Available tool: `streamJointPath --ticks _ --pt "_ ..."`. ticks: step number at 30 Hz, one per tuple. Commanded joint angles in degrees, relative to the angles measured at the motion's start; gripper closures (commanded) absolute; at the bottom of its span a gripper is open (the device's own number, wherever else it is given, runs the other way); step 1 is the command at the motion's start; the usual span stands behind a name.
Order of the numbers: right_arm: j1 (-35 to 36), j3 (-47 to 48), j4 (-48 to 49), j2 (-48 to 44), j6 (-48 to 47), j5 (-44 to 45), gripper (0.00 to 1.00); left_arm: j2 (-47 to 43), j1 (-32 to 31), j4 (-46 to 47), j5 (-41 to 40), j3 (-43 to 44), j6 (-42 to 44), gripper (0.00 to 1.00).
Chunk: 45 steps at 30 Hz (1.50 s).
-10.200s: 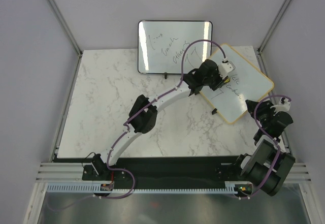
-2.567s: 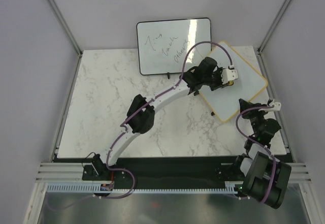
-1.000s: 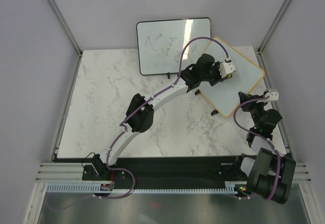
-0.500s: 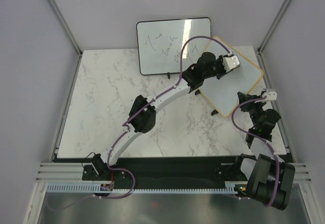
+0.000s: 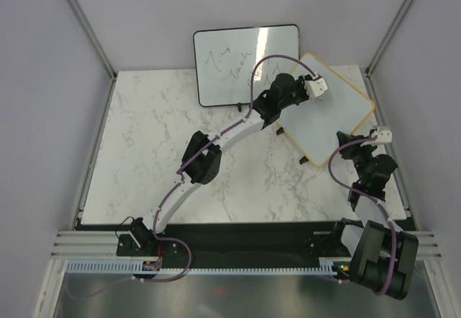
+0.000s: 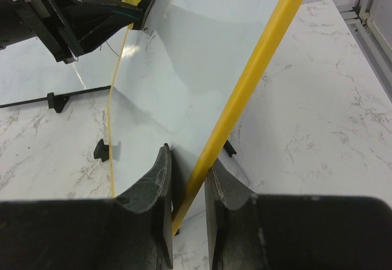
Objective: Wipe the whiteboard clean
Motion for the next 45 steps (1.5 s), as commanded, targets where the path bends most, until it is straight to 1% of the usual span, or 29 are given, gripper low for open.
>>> streamJointPath --ticks 1,3,5,6,10,15,19,22,23,24,26,29,31,35,41,42,45 --pt "0.56 1.12 -1.01 -0.34 -15.22 2.52 1.0 0.14 -0.44 -2.81 1.04 -3.03 2.74 0.98" --pt "0.73 0.95 -1.19 -0.78 -15.3 2.61 1.0 2.14 0.0 -2.91 0.61 -1.81 4.84 0.98" --pt "0.99 0.95 -1.45 -0.96 -15.57 2.78 1.0 4.26 0.96 -3.34 -1.58 1.08 5.03 0.98" --pt "1.08 0.86 -1.54 -1.05 -15.65 2.96 1.0 4.97 1.49 -3.17 -1.59 2.75 3.81 0.98" --pt "1.43 0.95 -1.72 -1.13 -15.92 3.22 1.0 4.71 2.9 -2.64 -0.45 2.94 2.65 0.98" --pt "1.79 0.86 -2.07 -1.4 -16.09 3.58 1.0 4.8 2.99 -3.52 -1.16 1.45 4.85 0.98" --pt "2.05 1.03 -2.33 -1.22 -16.27 3.58 1.0 3.75 2.46 -4.4 -0.28 0.4 3.27 0.98" --pt "2.05 1.21 -2.42 -1.05 -16.27 3.75 1.0 -0.2 1.33 -4.75 2.0 -3.89 1.95 0.98" --pt "2.05 1.21 -2.51 -1.13 -16.27 3.75 1.0 -1.69 0.88 -4.58 3.92 -8.09 1.86 0.98" --pt "2.05 1.21 -2.51 -1.13 -16.27 3.75 1.0 -4.93 0.44 -4.49 5.07 -10.22 1.43 0.98" --pt "2.14 1.21 -2.59 -1.13 -16.36 3.75 1.0 -7.67 -1.14 -4.49 7.54 -15.48 1.33 0.98" --pt "2.14 1.12 -2.51 -1.13 -16.36 3.75 1.0 -10.49 -3.42 -4.75 8.25 -19.54 2.03 0.98" --pt "2.23 1.21 -2.59 -1.13 -16.53 3.58 1.0 -11.46 -4.39 -4.66 8.69 -20.26 2.04 0.98" --pt "2.49 1.04 -2.51 -1.22 -16.62 3.66 1.0 -11.64 -5.27 -6.85 9.65 -15.88 -0.94 0.98" --pt "2.58 1.04 -2.51 -1.22 -16.71 3.84 1.0 -11.9 -7.47 -10.29 12.55 -12.18 -4.37 0.98" --pt "2.66 1.03 -2.77 -1.4 -16.71 3.84 1.0 -11.47 -7.38 -10.03 12.64 -11.48 -5.6 0.98" --pt "2.84 1.12 -3.47 -1.66 -16.88 4.1 1.0 -7.61 -5.55 -11.16 10.71 -5.16 -8.42 0.98"
